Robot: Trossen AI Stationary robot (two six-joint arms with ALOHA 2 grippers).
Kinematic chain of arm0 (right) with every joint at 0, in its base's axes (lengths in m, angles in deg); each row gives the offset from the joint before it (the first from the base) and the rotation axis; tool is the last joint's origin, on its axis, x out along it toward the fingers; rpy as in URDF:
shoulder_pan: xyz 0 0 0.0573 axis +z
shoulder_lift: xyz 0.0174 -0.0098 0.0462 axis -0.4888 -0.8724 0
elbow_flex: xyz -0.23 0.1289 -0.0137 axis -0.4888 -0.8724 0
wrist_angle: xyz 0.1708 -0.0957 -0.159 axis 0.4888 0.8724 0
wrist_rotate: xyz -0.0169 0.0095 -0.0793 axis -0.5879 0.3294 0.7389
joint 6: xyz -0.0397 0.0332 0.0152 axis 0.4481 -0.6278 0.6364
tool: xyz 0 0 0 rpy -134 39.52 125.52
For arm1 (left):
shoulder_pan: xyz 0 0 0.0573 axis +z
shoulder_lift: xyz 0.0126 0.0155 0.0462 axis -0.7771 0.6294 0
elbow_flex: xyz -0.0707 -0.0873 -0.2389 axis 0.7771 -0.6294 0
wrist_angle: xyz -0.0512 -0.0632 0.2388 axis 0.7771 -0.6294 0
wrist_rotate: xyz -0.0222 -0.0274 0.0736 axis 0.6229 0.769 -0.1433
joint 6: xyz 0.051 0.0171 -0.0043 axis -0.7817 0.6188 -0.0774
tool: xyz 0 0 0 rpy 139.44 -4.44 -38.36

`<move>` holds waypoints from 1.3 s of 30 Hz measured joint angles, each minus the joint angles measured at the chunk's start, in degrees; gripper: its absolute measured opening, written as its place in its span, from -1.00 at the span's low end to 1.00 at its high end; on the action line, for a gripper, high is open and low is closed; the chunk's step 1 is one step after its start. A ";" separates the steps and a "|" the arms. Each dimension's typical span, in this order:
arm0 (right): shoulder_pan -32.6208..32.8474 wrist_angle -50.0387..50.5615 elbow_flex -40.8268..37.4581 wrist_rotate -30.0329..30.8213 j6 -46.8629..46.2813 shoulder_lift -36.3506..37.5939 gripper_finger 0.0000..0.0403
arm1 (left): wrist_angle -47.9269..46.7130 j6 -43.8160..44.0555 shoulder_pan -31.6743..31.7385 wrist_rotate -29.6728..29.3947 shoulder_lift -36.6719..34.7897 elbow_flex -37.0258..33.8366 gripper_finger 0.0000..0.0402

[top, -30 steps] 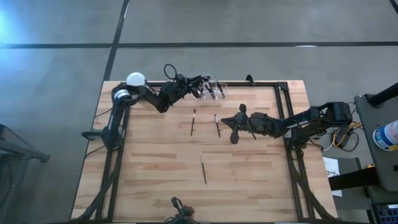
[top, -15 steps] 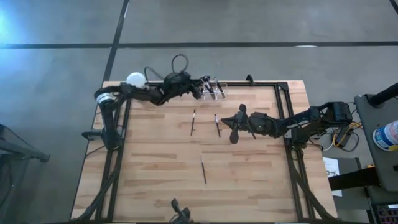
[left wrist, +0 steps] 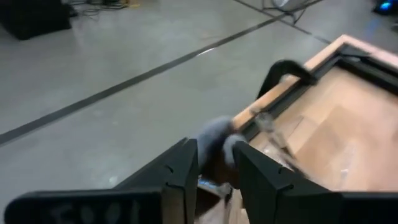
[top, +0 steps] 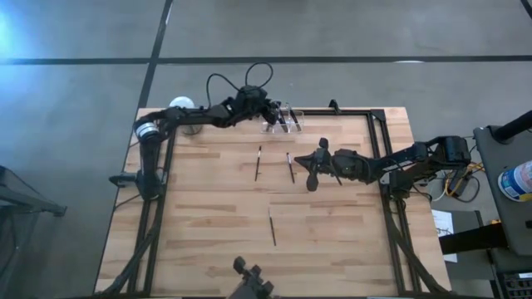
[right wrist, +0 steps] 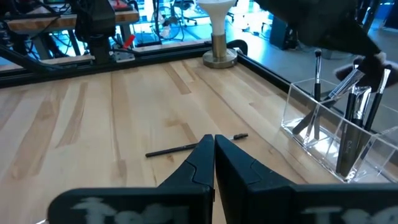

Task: Pick & Place Makeup Brushes
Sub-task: Adjust the makeup brushes in the transparent organizer

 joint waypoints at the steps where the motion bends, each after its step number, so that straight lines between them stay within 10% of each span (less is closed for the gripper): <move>1: 0.00 0.00 -0.01 0.02 0.00 0.00 -0.96 | 0.03 0.02 0.02 -0.24 0.30 -0.02 -0.51; 39: 0.00 -0.02 -0.08 -0.03 0.42 0.00 -0.96 | 3.39 -2.44 -0.44 3.74 2.32 -0.10 -0.51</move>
